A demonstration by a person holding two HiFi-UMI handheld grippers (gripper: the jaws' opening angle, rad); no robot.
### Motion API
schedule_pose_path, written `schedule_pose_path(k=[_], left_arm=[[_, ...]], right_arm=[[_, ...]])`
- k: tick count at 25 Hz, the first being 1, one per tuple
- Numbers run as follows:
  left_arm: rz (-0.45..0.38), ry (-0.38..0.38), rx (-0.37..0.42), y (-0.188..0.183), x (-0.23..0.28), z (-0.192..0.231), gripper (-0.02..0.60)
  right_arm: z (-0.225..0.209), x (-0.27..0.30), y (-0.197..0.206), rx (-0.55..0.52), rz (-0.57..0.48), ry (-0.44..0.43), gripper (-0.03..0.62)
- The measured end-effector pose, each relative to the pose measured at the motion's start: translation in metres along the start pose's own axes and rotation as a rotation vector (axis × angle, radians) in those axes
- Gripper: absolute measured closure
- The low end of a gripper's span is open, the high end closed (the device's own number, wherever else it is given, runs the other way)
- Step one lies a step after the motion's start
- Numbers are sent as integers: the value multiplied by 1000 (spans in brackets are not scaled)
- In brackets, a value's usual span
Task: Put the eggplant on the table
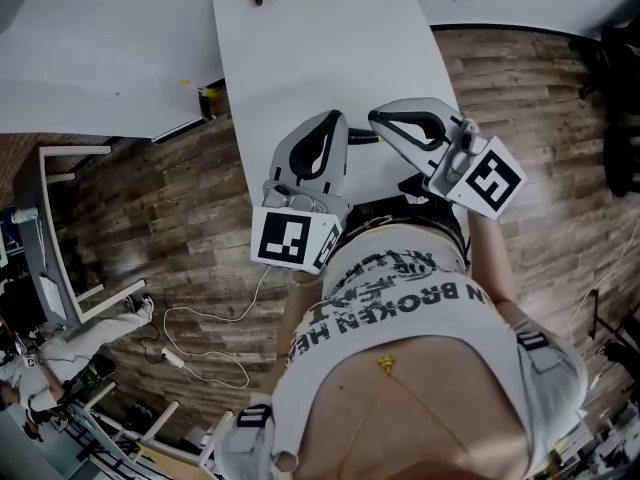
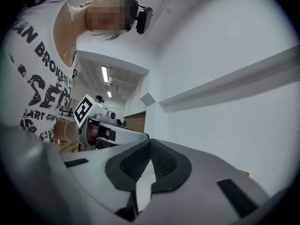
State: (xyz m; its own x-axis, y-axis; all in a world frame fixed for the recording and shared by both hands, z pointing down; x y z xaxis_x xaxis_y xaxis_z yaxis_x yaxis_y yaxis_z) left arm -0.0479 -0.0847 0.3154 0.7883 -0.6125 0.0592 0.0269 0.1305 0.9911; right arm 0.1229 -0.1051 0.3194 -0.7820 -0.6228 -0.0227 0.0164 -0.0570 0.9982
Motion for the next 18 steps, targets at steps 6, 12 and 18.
schedule_pose_path(k=[6,12,18], left_arm=[[9,3,-7,4,0,-2,575],[25,-1,-5,6,0,-2,575],[32,5,-15,9,1,-3,575]], right_arm=[[-3,-3,1,-3,3,13,586],[-4,-2,-1,-6,12,14,586],[-5,-3,0,-3,13,15,586]])
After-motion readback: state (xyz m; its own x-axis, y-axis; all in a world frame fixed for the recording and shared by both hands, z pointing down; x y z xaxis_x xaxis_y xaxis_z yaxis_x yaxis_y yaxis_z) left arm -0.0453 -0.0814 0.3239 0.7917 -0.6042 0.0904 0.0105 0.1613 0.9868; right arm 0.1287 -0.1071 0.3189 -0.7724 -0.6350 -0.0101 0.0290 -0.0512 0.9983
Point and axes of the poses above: the fingertips, and each gripper's own axes: x forward along the fingers, z to its left, y out of its underside, the point moved 9 cm from there along -x, backward along the fingers, and after that the axes turned 14 degrees about y, right-handed, at the moved point
